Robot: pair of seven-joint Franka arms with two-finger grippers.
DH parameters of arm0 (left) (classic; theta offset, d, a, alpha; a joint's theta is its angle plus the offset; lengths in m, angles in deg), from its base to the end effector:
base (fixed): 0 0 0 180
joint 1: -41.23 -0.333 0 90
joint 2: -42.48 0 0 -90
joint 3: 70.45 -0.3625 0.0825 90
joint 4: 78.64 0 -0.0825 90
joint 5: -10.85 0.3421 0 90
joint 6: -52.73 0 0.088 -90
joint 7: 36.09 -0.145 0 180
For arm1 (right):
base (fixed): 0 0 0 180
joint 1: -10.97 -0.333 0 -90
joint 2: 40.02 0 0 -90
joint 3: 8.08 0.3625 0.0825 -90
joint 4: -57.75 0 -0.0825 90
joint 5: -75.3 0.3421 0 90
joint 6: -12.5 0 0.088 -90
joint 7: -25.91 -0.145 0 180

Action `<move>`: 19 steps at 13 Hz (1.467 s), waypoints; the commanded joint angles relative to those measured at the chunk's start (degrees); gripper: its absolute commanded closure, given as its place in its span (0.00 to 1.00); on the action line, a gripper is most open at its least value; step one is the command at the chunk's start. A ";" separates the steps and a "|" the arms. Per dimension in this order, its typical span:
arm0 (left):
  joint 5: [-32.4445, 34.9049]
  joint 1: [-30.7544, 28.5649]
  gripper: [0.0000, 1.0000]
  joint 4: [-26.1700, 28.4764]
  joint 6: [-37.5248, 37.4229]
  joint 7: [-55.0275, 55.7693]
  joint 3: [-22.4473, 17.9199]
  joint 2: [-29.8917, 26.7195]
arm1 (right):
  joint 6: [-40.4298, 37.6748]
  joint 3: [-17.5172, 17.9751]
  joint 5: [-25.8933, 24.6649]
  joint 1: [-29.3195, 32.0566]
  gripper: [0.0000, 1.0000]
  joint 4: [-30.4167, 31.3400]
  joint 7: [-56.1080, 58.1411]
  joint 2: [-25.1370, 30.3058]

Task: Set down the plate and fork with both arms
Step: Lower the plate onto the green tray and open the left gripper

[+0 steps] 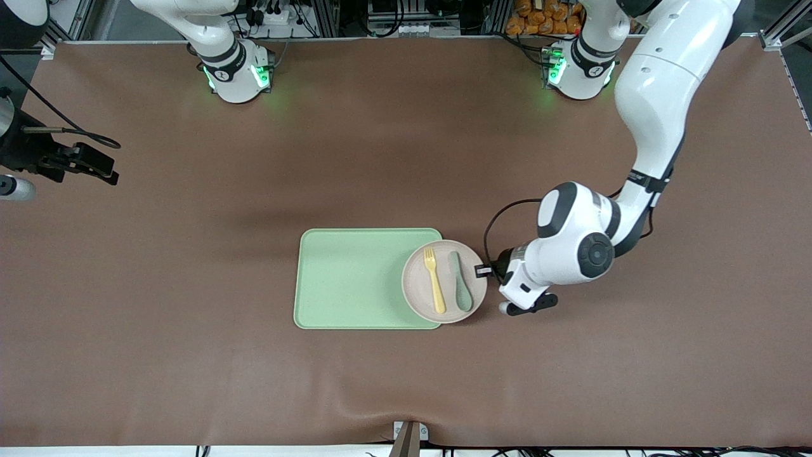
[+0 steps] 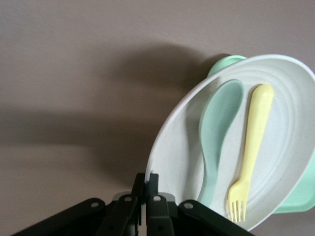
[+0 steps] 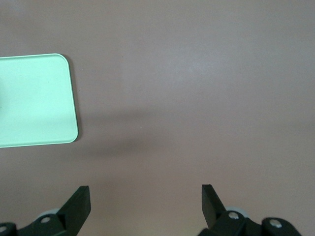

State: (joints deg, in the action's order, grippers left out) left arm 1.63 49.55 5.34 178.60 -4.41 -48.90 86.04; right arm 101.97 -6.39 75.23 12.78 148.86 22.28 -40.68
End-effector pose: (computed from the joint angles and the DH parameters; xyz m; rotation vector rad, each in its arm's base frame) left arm 0.6441 -0.3181 0.2794 2.7735 0.3128 -0.2626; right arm 0.5133 -0.0014 0.6180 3.1372 -0.1027 -0.0629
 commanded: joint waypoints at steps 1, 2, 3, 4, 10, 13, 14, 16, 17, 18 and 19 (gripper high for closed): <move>-0.54 6.26 1.00 -3.03 5.49 4.69 -2.30 3.63 | 0.34 -0.11 0.60 -0.31 0.00 0.30 0.64 0.22; -0.54 7.75 1.00 -4.77 7.52 6.71 -2.39 5.20 | 0.43 -0.02 0.60 -0.49 0.00 0.30 0.64 0.22; -0.54 9.16 1.00 -6.88 7.72 8.47 -2.39 6.52 | 0.52 -0.02 0.60 -1.01 0.00 0.21 0.64 0.14; -0.54 10.48 1.00 -8.55 7.81 10.05 -2.57 7.41 | 0.78 -0.02 0.60 -1.28 0.00 0.21 0.64 0.14; -0.71 15.58 1.00 -10.94 13.95 10.69 -3.27 11.98 | 1.31 -0.02 0.68 -3.66 0.00 0.21 0.64 -1.09; -0.54 17.08 1.00 -10.77 15.10 10.07 -3.89 12.51 | 1.14 0.07 0.68 -3.74 0.00 0.30 0.72 -1.09; -0.19 17.26 1.00 -10.77 15.10 9.72 -4.06 12.51 | 1.22 -0.02 0.68 -4.35 0.00 0.30 0.73 -1.27; -0.19 17.17 1.00 -10.42 15.10 6.22 -4.59 12.60 | 1.31 -0.02 0.68 -4.71 0.00 0.30 0.64 -1.53; -0.19 17.26 0.73 -10.42 15.10 6.20 -4.59 12.95 | 1.31 -0.02 0.68 -4.89 0.00 0.30 0.64 -1.62; -0.10 17.78 0.19 -10.33 15.10 6.29 -4.59 12.95 | 1.31 -0.02 0.68 -5.15 0.00 0.30 0.64 -1.71; -0.01 18.14 0.07 -10.33 15.10 6.46 -4.59 12.87 | 1.40 -0.02 0.68 -5.93 0.00 0.30 0.64 -2.41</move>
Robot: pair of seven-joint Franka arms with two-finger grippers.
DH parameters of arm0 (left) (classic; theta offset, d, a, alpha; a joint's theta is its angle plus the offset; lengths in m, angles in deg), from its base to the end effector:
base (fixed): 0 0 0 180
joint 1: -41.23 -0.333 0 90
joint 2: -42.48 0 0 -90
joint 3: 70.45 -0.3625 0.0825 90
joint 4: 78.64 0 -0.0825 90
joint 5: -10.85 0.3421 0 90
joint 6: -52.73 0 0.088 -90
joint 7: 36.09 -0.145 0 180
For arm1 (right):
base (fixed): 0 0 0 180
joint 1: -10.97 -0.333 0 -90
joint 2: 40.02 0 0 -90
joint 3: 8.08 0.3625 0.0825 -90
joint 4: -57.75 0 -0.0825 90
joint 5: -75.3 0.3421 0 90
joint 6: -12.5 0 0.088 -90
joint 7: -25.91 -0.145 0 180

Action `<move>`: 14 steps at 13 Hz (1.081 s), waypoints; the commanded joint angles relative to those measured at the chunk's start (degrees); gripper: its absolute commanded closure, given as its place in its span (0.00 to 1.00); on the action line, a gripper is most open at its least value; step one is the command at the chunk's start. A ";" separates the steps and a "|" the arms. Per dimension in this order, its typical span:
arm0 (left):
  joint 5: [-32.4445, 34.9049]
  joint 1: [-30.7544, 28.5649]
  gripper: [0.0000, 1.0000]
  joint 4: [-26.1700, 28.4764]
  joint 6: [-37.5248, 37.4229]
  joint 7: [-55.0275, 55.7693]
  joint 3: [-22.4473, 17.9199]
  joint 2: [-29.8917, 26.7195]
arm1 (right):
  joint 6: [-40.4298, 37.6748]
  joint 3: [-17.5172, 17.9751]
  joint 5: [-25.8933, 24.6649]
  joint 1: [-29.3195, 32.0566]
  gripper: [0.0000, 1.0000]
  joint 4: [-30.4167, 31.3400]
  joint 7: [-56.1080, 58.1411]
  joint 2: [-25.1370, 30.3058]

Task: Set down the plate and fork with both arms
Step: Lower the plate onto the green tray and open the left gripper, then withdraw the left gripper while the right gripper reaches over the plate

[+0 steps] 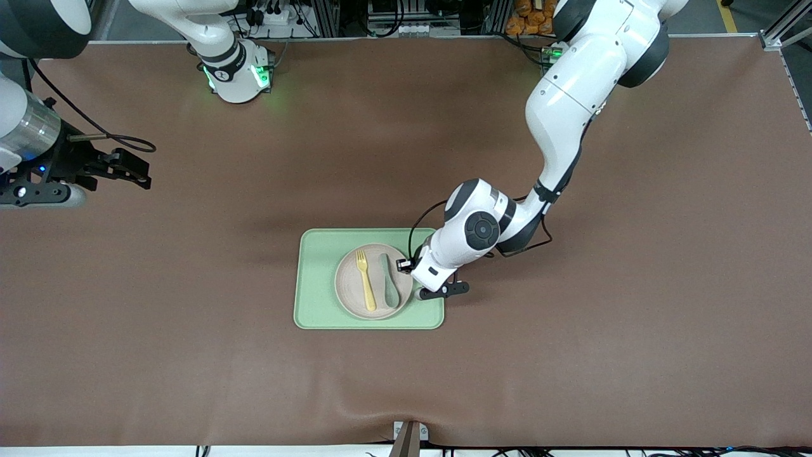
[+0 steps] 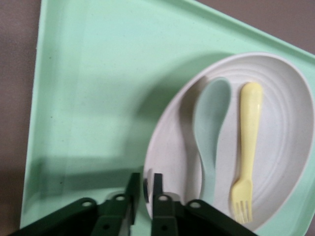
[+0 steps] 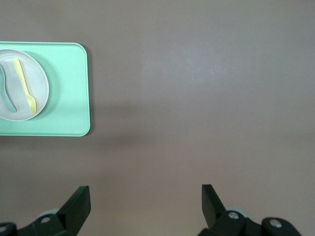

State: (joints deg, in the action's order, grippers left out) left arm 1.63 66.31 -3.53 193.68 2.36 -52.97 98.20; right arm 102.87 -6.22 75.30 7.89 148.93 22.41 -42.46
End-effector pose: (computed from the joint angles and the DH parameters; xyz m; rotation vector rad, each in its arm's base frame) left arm 0.6118 -0.4760 0.2030 2.7260 0.2719 -0.0980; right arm 0.5222 0.0447 0.6027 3.1373 0.0394 -0.0889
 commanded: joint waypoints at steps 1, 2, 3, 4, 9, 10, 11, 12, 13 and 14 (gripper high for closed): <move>-0.10 1.28 0.00 -1.46 0.02 -0.21 -0.52 0.54 | 1.03 -0.19 0.62 -2.09 0.00 0.14 0.51 -1.16; -0.02 1.28 0.00 -1.55 0.02 -0.21 -0.52 0.10 | 2.16 -0.19 0.62 -3.23 0.00 0.14 0.51 -2.21; -0.01 1.02 0.00 -1.55 -0.24 -0.12 -1.04 -0.60 | 3.13 -0.19 0.62 -4.37 0.00 0.14 0.51 -3.00; -0.01 0.84 0.00 -1.55 -0.94 -0.12 -1.92 -2.26 | 4.54 -0.19 0.62 -5.43 0.00 0.14 0.42 -3.88; 0.25 -2.05 0.00 -1.55 -3.75 -0.21 -4.12 -8.68 | 11.48 -0.19 0.71 -11.75 0.00 -0.13 -0.28 -9.94; 0.34 -2.93 0.00 -1.55 -5.84 -0.47 -4.82 -10.08 | 12.45 -0.19 0.71 -12.72 0.00 -0.13 -0.28 -10.91; 1.73 -3.89 0.00 -1.55 -8.65 -0.74 -5.79 -11.84 | 13.50 -0.19 0.71 -13.78 0.00 -0.13 -0.28 -12.31; 5.48 -4.42 0.00 -1.55 -10.85 -0.83 -6.84 -13.42 | 15.34 -0.19 0.71 -15.01 0.00 -0.21 -0.28 -14.07; 8.92 -5.39 0.00 -1.37 -11.66 -0.83 -7.20 -14.66 | 17.88 -0.19 0.79 -16.50 0.00 -0.30 -0.28 -16.09; 10.60 -7.14 0.00 -0.76 -13.41 -0.91 -7.20 -15.89 | 20.78 -0.19 0.79 -17.82 0.00 -0.56 -0.28 -18.11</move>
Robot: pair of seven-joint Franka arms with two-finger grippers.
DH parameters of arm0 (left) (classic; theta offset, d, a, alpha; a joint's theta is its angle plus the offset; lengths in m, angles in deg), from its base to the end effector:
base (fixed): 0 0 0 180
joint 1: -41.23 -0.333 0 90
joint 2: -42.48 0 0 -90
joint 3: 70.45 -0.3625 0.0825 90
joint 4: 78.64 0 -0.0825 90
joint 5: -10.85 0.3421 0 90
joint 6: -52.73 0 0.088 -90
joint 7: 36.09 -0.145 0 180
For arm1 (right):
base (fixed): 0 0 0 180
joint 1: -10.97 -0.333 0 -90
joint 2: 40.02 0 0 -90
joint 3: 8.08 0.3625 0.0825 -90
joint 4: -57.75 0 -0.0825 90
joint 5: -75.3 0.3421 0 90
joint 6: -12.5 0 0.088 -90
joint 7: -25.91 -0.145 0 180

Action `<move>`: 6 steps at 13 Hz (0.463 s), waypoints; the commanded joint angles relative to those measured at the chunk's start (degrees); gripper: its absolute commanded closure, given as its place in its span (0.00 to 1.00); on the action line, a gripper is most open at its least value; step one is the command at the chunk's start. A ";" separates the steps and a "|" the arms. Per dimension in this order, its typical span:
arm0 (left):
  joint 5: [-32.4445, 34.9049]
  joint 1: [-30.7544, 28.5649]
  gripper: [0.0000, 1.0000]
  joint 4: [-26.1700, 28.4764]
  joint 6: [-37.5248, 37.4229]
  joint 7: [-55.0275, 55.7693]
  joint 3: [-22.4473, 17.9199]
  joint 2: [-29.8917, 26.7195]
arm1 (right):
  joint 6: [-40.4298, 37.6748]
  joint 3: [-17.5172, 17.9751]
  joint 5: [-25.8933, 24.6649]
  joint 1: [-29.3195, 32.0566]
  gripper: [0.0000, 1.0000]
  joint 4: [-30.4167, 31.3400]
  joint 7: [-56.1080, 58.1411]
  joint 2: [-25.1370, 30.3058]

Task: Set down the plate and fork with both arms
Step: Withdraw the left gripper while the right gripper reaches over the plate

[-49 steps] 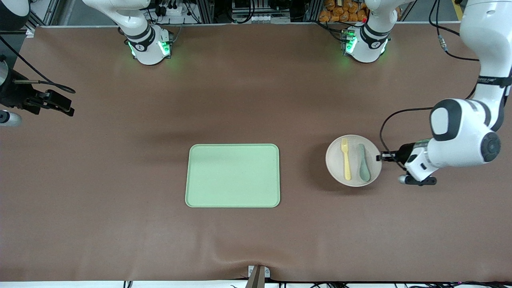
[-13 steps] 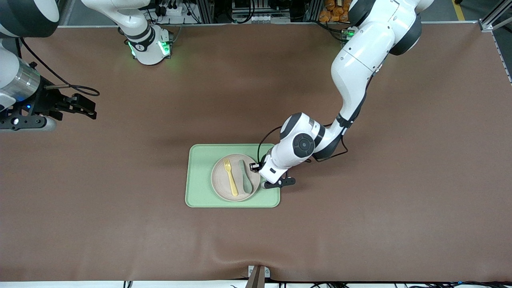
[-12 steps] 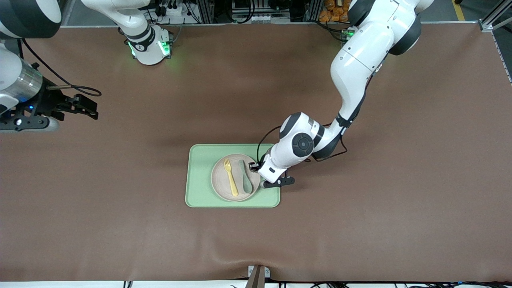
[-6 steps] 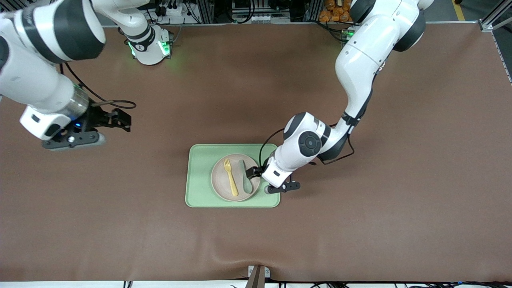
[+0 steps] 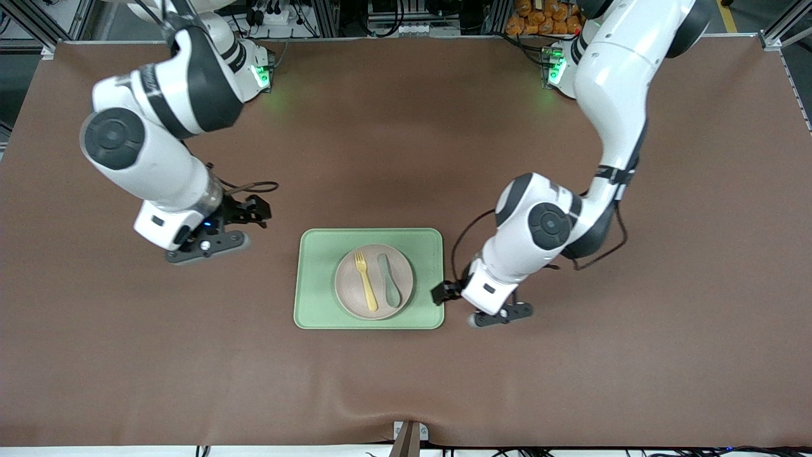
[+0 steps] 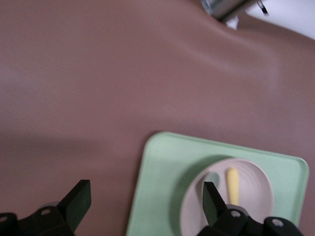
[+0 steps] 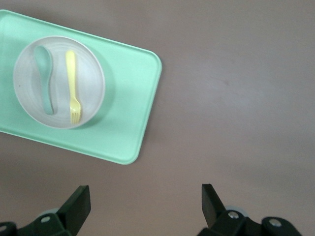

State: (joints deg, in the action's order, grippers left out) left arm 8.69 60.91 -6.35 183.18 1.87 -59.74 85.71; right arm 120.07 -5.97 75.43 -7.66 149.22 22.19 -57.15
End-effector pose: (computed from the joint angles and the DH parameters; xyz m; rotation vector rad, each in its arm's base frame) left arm 0.6877 -0.3572 0.3571 2.8393 0.3136 0.2007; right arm 0.5821 0.2179 0.4777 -3.0985 -0.4601 0.0315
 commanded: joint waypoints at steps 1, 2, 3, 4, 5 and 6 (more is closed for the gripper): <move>4.87 -2.62 0.00 2.24 -5.19 -0.52 -0.43 -4.46 | 6.56 -0.44 0.58 -3.42 0.00 -1.12 -0.06 -5.44; 5.75 -3.67 0.00 2.15 -7.48 -1.91 -0.51 -5.25 | 8.94 -0.44 0.66 -4.48 0.00 -1.64 -0.32 -7.20; 6.72 -4.99 0.00 2.15 -8.54 -4.97 -0.43 -5.87 | 10.71 -0.44 0.66 -5.09 0.00 -2.00 -1.11 -8.78; 6.90 -6.39 0.00 2.15 -9.34 -8.39 -0.43 -6.57 | 12.64 -0.44 0.58 -5.62 0.00 -2.52 -1.64 -10.19; 6.90 -8.23 0.00 2.15 -10.30 -11.65 -0.43 -6.93 | 14.40 -0.44 0.40 -5.98 0.00 -2.96 -1.64 -12.29; 6.99 -10.60 0.00 2.24 -10.66 -15.59 0.01 -7.54 | 15.63 -0.44 0.14 -6.68 0.00 -4.71 -0.94 -14.83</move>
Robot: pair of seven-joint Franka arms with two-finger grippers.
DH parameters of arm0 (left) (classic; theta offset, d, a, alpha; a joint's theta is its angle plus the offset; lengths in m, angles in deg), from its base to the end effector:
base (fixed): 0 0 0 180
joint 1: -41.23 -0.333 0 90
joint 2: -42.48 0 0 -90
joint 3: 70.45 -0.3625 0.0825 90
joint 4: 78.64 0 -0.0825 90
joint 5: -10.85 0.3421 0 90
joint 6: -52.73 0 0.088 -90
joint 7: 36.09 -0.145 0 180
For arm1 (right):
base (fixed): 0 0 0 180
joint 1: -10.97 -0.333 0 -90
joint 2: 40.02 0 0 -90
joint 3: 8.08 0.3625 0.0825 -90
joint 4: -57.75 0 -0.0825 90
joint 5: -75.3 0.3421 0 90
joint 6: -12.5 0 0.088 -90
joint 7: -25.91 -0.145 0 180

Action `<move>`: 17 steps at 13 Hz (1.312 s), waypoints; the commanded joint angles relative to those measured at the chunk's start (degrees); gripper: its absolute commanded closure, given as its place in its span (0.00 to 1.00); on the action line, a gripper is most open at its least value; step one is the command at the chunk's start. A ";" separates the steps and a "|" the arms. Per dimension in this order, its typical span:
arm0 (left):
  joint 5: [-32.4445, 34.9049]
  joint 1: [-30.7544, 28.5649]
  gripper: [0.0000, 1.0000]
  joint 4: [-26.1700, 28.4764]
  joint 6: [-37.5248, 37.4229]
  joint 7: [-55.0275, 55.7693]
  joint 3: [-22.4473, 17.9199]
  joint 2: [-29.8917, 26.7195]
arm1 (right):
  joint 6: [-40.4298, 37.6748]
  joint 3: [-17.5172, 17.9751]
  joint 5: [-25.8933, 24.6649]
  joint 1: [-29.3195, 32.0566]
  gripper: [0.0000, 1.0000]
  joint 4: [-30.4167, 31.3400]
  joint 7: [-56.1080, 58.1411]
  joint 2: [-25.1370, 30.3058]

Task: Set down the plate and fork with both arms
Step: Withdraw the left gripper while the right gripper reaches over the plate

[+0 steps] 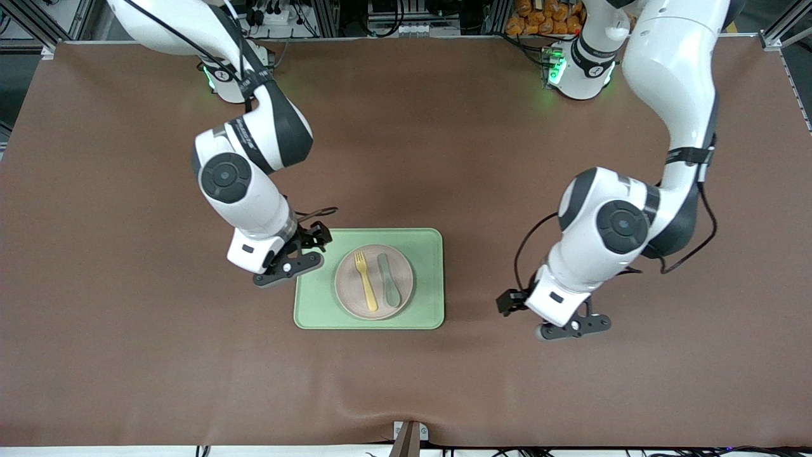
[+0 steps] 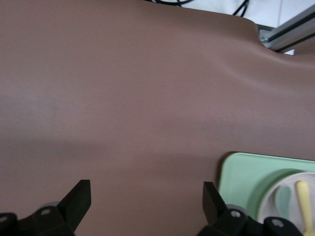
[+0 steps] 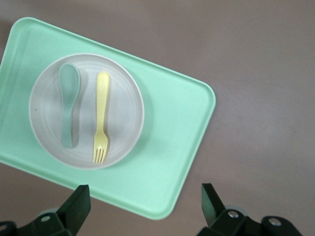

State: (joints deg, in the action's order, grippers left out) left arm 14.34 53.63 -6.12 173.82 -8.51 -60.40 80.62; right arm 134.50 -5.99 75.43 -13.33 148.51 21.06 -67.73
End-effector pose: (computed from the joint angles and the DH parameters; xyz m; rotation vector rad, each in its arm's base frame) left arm 0.7078 -0.2492 0.4018 3.0028 0.1657 0.2305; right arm 0.6093 0.2983 0.3859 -3.0527 -0.5714 -0.0848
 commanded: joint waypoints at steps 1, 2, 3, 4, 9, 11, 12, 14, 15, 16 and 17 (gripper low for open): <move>1.25 -5.26 0.00 1.92 -3.30 -9.51 0.93 -3.07 | 1.39 -0.51 -0.73 -2.49 0.00 -7.06 0.36 -6.98; 1.25 -6.93 0.00 1.92 -5.06 -12.34 1.02 -3.94 | 1.30 -0.60 -1.70 -3.12 0.00 -8.83 0.45 -8.83; 1.33 -8.08 0.00 1.92 -7.52 -14.28 1.02 -5.17 | 1.48 -0.51 -2.41 -3.12 0.00 -9.81 0.63 -10.07; 1.34 -10.18 0.00 2.01 -10.94 -16.22 1.89 -6.66 | 1.57 -0.51 -2.33 -3.12 0.00 -11.03 1.93 -11.04; 5.55 -15.03 0.00 2.44 -23.95 -18.87 7.17 -14.48 | 1.65 -0.51 -1.62 -3.12 0.00 -11.40 7.66 -13.15; 4.77 -12.94 0.00 2.62 -28.09 -17.65 6.48 -18.61 | 1.83 -0.51 -1.53 -3.47 0.00 -11.48 6.35 -14.30; 3.98 -11.36 0.00 2.97 -28.72 -16.95 4.38 -20.46 | 1.92 -0.51 -1.71 -4.17 0.00 -11.40 4.86 -14.91; -0.14 -7.66 0.00 6.38 -29.42 -16.50 -0.97 -25.11 | 4.62 -0.51 -1.80 -5.05 0.00 -11.31 2.75 -15.79; -2.07 -6.43 0.00 9.27 -29.43 -16.67 -2.83 -27.92 | 5.51 -0.51 -1.89 -5.58 0.00 -11.22 1.61 -16.32; -2.35 -5.55 0.00 12.43 -29.43 -16.76 -4.15 -31.08 | 5.87 -0.51 -1.97 -5.93 0.06 -11.22 0.72 -17.02; -2.36 -5.28 0.00 16.30 -29.34 -16.76 -4.34 -34.59 | 6.66 -0.51 -1.97 -6.02 0.18 -11.22 0.02 -17.46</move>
State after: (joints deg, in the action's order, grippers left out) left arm 13.23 47.29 0.79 143.68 -25.36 -62.83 54.03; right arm 140.19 -6.33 74.22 -18.81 139.00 23.31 -83.37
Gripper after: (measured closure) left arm 0.000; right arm 0.053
